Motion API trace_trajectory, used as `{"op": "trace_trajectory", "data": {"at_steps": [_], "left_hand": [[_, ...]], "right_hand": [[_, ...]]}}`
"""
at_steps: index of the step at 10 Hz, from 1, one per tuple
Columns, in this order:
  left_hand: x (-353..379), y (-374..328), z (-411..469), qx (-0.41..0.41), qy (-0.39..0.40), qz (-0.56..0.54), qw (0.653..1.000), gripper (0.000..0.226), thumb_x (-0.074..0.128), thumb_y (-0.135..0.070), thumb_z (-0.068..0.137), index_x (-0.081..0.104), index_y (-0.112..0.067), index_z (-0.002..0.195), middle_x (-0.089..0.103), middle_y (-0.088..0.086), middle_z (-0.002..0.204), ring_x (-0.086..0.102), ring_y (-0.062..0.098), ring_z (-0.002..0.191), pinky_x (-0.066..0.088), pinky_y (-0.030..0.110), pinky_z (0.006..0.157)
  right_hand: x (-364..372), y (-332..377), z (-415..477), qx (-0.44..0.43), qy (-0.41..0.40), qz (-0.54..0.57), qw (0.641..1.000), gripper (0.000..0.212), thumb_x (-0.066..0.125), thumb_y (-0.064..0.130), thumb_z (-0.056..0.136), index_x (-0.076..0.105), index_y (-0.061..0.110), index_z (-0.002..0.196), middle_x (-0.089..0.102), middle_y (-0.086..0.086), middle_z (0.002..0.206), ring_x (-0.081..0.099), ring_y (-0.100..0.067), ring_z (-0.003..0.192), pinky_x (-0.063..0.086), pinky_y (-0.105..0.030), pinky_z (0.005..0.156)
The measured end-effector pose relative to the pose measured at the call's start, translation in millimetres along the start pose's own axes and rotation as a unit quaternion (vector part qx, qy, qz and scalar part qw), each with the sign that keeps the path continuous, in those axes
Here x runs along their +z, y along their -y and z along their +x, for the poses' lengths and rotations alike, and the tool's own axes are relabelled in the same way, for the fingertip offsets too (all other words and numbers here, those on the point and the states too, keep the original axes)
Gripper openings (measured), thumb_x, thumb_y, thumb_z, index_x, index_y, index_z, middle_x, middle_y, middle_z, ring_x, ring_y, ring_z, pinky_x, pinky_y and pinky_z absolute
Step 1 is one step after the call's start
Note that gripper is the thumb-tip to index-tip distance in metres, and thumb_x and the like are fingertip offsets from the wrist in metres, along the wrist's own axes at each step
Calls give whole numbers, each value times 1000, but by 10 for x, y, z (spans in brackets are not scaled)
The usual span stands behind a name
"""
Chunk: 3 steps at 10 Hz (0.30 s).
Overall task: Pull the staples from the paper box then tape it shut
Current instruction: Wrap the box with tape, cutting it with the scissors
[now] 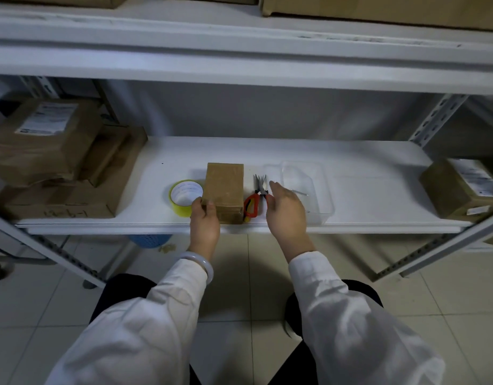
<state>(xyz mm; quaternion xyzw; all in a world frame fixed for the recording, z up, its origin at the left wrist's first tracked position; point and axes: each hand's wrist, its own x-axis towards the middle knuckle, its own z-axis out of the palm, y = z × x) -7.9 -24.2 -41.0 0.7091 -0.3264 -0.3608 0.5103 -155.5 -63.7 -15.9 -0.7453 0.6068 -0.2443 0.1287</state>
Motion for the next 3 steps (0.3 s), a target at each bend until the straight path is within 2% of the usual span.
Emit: {"op": "trace_trajectory", "data": {"at_steps": [1,2,3], "left_hand": [[-56,-82,-45,-44,54,9,998,53,29,-30,101,11,-15,149,29,7,151,32,26,137,25,33,110],[-157,-160,-96,-62,92,-3,994,58,28,-32,101,-1,-18,150,20,3,155,24,23,142,19,32,113],[-230,-325,-199,-49,81,-35,995,54,29,-30,102,6,-23,150,22,3,154,26,22,139,21,29,111]], "right_hand": [[106,1,-48,-11,123,-28,992,47,37,16,98,32,9,144,48,-11,138,43,-31,125,36,-39,101],[108,-25,-78,-15,180,-23,983,52,32,21,101,17,13,150,30,-8,153,28,-26,138,26,-40,111],[-25,83,-118,-6,158,13,987,52,32,25,102,16,18,151,23,-8,156,23,-29,141,21,-37,113]]}}
